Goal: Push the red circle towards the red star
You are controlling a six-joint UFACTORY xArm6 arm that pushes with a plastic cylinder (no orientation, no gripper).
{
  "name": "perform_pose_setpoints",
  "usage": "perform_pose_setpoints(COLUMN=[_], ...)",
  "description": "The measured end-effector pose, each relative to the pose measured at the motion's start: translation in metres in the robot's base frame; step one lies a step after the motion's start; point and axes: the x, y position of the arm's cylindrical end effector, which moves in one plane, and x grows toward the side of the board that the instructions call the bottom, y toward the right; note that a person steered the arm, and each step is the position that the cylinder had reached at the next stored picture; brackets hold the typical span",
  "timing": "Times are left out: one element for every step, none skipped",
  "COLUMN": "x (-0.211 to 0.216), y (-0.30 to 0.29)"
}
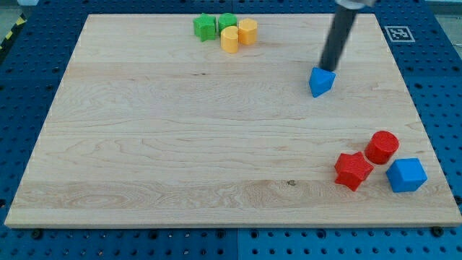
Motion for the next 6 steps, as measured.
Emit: perform_pose_setpoints(x=[0.008,0.018,-0.01,-0.029,-0.018,-0.01], y=[-0.047,-0.063,-0.064,-0.057,-0.05,-0.017])
